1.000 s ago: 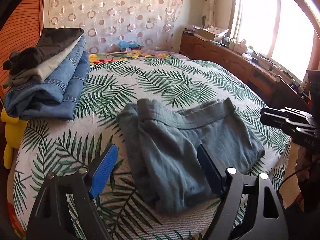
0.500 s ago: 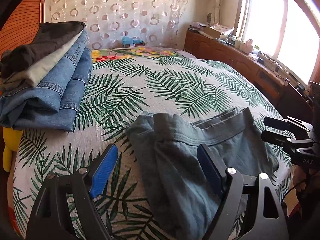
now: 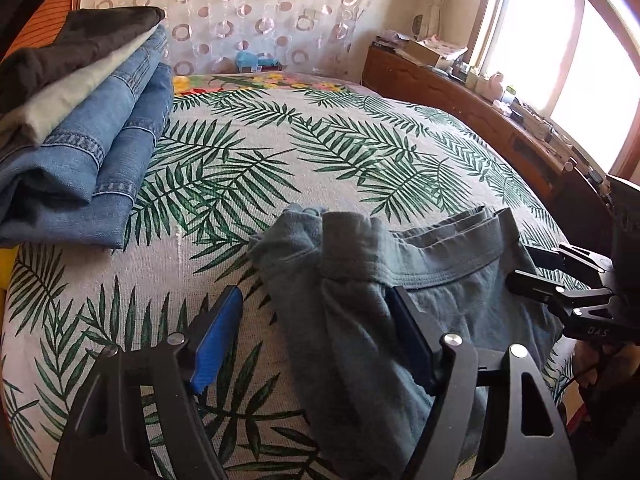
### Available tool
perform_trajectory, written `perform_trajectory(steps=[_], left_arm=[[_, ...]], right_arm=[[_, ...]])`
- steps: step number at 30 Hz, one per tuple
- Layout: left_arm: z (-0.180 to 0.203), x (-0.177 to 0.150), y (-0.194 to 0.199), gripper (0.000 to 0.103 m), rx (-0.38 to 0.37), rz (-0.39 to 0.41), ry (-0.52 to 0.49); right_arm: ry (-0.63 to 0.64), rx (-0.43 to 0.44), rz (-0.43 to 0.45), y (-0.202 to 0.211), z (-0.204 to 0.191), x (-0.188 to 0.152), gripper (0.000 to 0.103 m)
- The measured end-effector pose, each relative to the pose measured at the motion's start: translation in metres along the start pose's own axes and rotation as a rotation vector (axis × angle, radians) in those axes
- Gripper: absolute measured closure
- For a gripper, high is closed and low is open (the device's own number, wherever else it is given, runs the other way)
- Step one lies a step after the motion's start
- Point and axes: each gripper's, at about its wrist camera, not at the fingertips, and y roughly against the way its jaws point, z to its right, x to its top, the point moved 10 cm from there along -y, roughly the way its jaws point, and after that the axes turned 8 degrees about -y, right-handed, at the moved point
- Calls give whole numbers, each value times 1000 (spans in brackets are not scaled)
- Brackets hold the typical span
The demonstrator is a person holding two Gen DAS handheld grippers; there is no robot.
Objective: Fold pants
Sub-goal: 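Close both grippers on the folded edge of the denim shorts, then lift the folded shorts off the bed with both grippers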
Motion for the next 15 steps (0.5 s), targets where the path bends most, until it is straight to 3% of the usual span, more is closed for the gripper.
perform_trajectory(steps=[4, 8, 15], left_arm=[[-1, 2, 0, 37, -26, 7, 20], [1, 4, -1, 49, -44, 8, 25], [9, 7, 2, 74, -58, 29, 10]], right_arm=[[12, -7, 3, -5, -3, 1, 45], [36, -32, 6, -5, -4, 0, 60], [33, 7, 0, -8, -7, 0, 86]])
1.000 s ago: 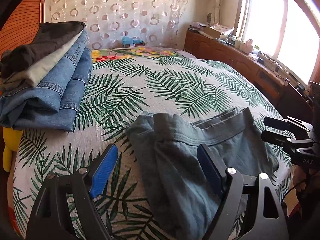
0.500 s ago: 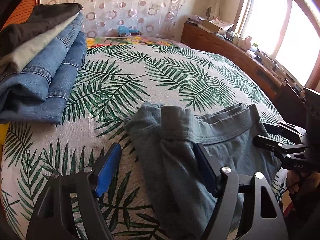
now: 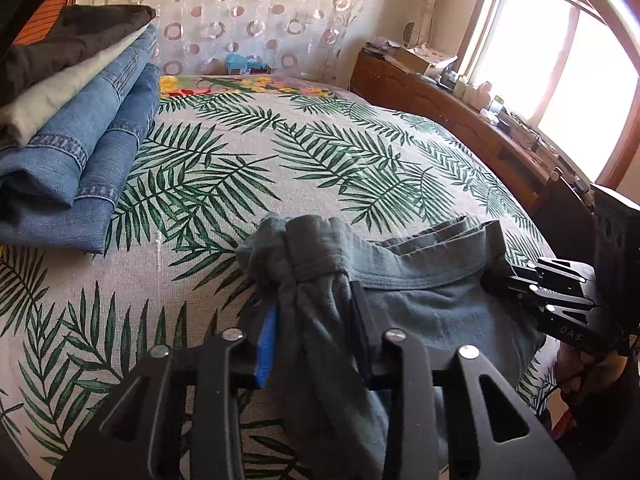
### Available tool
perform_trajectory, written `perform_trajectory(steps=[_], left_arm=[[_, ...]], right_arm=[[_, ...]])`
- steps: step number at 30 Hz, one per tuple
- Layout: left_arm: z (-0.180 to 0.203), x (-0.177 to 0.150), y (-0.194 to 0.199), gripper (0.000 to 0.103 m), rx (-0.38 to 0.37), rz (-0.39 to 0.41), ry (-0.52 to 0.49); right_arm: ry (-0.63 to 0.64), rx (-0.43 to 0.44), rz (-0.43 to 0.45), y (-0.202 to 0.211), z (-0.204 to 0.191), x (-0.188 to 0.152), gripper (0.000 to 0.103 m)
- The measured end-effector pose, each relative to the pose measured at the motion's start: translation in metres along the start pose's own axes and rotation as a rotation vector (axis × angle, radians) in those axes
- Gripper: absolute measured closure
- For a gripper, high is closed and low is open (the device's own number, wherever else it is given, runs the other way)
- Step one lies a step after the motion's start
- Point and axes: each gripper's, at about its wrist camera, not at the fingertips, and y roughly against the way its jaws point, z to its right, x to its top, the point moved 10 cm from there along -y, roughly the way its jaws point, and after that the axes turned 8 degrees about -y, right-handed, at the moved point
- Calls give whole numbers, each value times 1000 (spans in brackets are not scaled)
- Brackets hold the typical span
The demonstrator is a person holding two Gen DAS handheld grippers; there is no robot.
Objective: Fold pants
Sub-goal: 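Lift the folded shorts off the bed with both grippers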
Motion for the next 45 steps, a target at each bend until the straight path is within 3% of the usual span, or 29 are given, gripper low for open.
perform_trajectory(steps=[2, 5, 16, 25, 37, 45], left_arm=[[2, 2, 4, 82, 8, 15, -8], [7, 7, 14, 85, 3, 47, -8], [18, 36, 59, 87, 19, 183, -31], [2, 67, 87, 87, 55, 278, -41], [-34, 99, 112, 87, 114, 366, -35], [-61, 108, 120, 87, 163, 379, -22]], right_arm=[[-6, 12, 4, 1, 1, 0, 91], [-17, 29, 17, 6, 1, 2, 94], [23, 44, 135, 45, -12, 19, 95], [78, 58, 205, 65, -24, 59, 95], [156, 90, 254, 64, -52, 107, 95], [194, 131, 258, 35, -65, 140, 95]])
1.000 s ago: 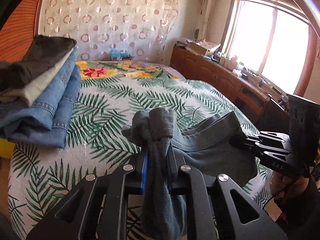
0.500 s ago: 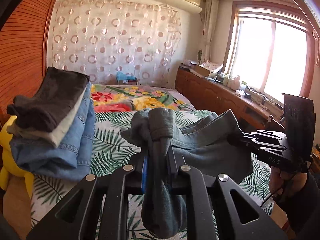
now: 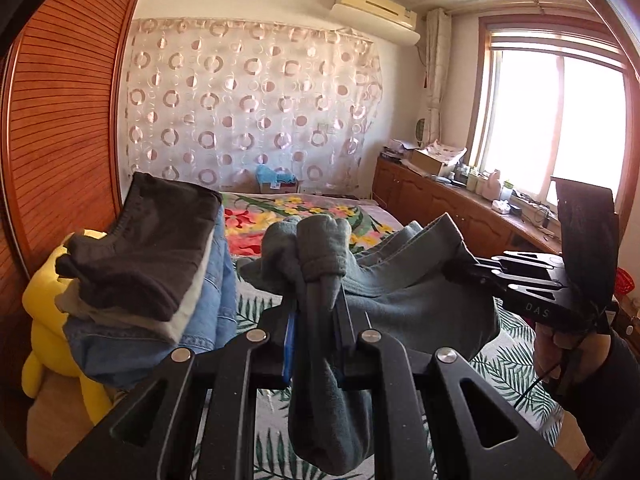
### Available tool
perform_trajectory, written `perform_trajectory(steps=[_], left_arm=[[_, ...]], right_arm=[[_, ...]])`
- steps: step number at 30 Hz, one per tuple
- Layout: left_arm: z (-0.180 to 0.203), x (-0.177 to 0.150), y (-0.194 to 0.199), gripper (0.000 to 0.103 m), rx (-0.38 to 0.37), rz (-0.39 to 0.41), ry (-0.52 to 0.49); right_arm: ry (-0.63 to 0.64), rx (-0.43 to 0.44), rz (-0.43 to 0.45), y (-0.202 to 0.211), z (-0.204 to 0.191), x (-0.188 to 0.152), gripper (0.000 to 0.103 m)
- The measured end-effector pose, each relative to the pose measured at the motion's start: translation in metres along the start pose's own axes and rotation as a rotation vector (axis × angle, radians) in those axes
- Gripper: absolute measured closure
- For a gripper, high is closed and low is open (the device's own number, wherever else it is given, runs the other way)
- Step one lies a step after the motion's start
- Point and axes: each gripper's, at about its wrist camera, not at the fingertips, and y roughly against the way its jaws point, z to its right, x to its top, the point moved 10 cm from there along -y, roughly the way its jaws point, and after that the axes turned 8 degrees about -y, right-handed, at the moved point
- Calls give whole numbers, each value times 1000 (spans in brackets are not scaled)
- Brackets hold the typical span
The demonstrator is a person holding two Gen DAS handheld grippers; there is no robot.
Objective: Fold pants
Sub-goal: 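Lift the folded shorts off the bed with both grippers, then carry the shorts with both grippers onto the stack of folded jeans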
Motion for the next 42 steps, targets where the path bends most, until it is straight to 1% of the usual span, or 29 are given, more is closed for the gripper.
perform_trajectory(steps=[7, 12, 16, 20, 25, 32, 37, 39, 42], left_arm=[[-30, 19, -4, 87, 50, 20, 9], [-55, 32, -6, 87, 95, 35, 13], [-74, 42, -9, 87, 159, 41, 11], [-88, 52, -5, 87, 187, 64, 26], [-103, 62, -4, 87, 229, 84, 20], [-126, 59, -10, 87, 255, 72, 37], [-136, 51, -10, 87, 296, 69, 44], [-142, 47, -9, 87, 304, 70, 62], [-148, 40, -6, 87, 318, 74, 85]], right_arm=[[52, 32, 11, -35, -2, 29, 95], [101, 57, 39, -60, -4, 61, 95], [144, 79, 60, -80, -8, 81, 95], [164, 110, 59, -106, -10, 97, 95], [199, 148, 77, -133, -16, 120, 95], [234, 175, 95, -166, -11, 134, 95], [251, 197, 95, -187, -17, 139, 95], [259, 206, 85, -195, -18, 139, 95], [301, 218, 76, -207, -28, 142, 95]])
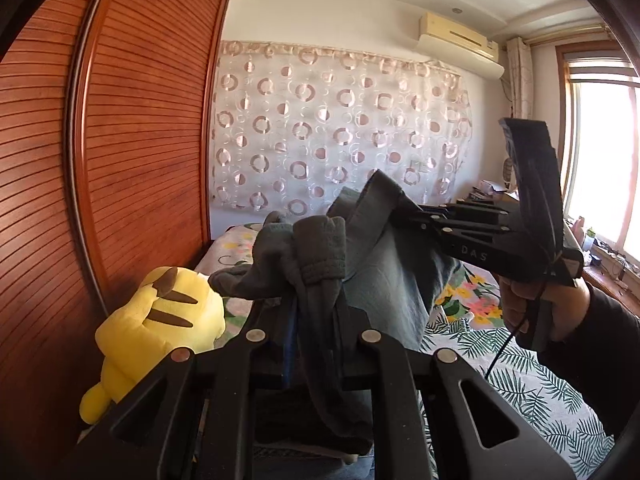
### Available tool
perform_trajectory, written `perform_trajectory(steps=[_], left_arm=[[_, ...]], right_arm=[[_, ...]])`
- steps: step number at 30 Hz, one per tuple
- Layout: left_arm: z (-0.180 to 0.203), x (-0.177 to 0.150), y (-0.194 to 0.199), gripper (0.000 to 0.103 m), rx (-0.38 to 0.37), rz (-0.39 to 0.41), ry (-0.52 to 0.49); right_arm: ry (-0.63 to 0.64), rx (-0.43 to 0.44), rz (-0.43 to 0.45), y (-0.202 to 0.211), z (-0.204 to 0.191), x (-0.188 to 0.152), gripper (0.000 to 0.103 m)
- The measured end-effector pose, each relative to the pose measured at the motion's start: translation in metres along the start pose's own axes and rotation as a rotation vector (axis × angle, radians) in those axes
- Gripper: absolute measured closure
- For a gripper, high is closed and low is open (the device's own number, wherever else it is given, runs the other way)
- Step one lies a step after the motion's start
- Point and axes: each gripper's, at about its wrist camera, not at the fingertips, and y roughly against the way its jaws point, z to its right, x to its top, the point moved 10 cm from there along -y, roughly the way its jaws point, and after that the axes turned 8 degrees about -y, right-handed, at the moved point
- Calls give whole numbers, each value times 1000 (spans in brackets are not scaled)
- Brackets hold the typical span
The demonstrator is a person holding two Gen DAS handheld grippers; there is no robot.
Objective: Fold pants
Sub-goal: 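Carry the shorts with both grippers onto the stack of folded jeans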
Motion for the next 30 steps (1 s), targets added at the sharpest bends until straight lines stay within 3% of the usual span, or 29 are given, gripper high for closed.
perform_trajectory(steps=[5, 17, 22, 23, 26, 30], left_arm=[[-10, -19, -5, 87, 34, -40, 45], [-23, -47, -8, 86, 88, -69, 114], [-27, -54, -8, 86, 93, -84, 133], [-27, -57, -9, 86, 93, -91, 139], [-27, -62, -11, 85, 93, -102, 147], [-26, -66, -12, 83, 98, -110, 149]], right_arm=[[53, 26, -19, -22, -6, 1, 95], [45, 62, -101, -60, -8, 4, 95], [9, 35, -92, -61, -2, 16, 74], [2, 30, -81, -58, 0, 18, 66], [-29, 54, -76, -47, 5, 15, 64], [-44, 94, -146, -47, 10, -10, 65]])
